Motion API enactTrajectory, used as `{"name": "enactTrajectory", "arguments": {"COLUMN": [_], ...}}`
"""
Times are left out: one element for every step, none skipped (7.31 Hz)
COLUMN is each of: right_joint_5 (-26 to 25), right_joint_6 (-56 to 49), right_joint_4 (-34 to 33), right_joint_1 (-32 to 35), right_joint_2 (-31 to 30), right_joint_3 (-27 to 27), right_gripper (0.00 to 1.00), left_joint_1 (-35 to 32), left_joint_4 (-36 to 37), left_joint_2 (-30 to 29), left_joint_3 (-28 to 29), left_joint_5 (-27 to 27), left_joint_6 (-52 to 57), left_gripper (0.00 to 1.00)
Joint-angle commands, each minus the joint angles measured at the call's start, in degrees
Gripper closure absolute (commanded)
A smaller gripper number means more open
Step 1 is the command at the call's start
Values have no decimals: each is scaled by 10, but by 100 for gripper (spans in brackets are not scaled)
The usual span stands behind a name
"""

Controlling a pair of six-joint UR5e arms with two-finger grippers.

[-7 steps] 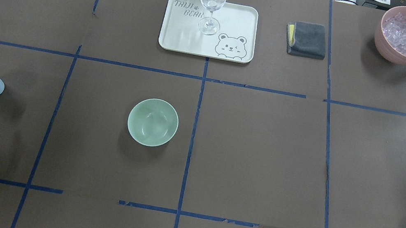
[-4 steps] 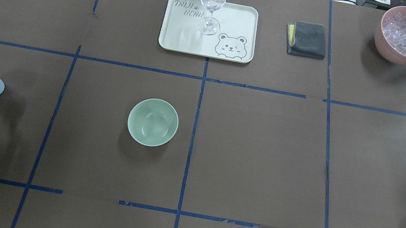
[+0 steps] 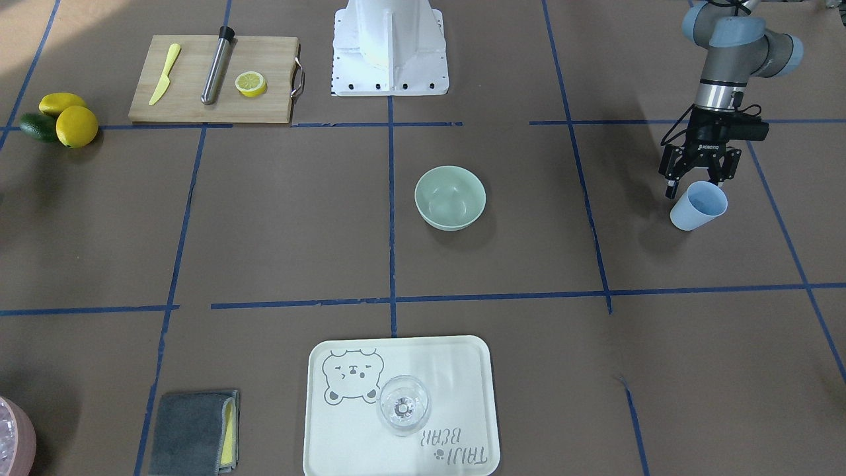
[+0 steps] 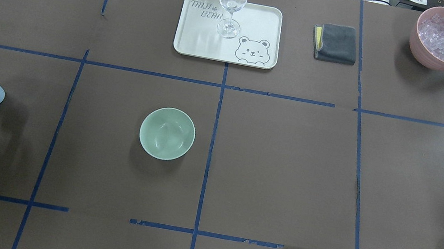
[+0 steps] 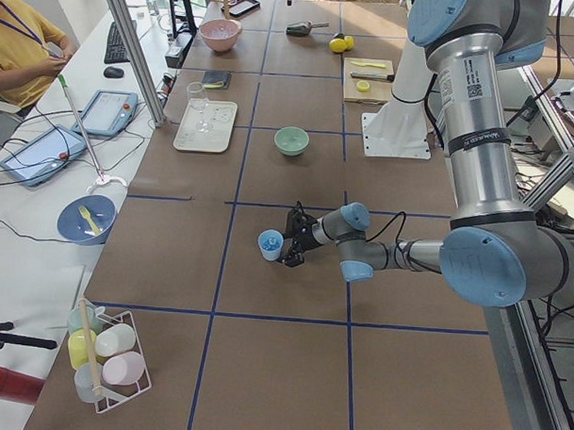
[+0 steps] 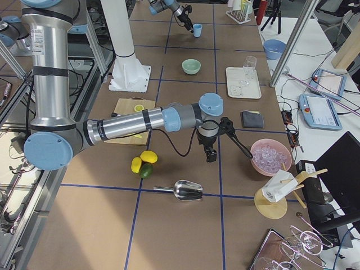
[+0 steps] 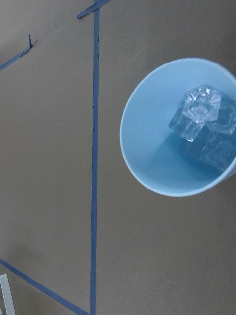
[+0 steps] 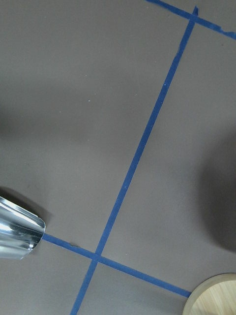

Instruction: Pour ice into bowl

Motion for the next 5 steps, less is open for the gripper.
{"name": "enactTrajectory", "arguments": {"right_joint_5": [0,0,0,0,0], "right_joint_6": [0,0,0,0,0], "right_joint_4": [0,0,0,0,0], "right_joint_1": [0,1,1,2,3], "right_joint_2": [-1,-1,-1,-1,-1], "right_joint_3": [1,2,2,2,4], "right_gripper": [0,0,0,0,0], "left_joint_1": [0,-3,-15,-18,-24], "left_joint_4": [-1,-4,-11,-11,-11], "left_joint_2": [-17,-17,-21,-22,-23], "left_joint_3": [23,24,23,23,23], "left_joint_5": [-1,2,2,2,2], "left_joint_6": [1,34,61,62,62], "left_gripper": [12,12,12,12,12]}}
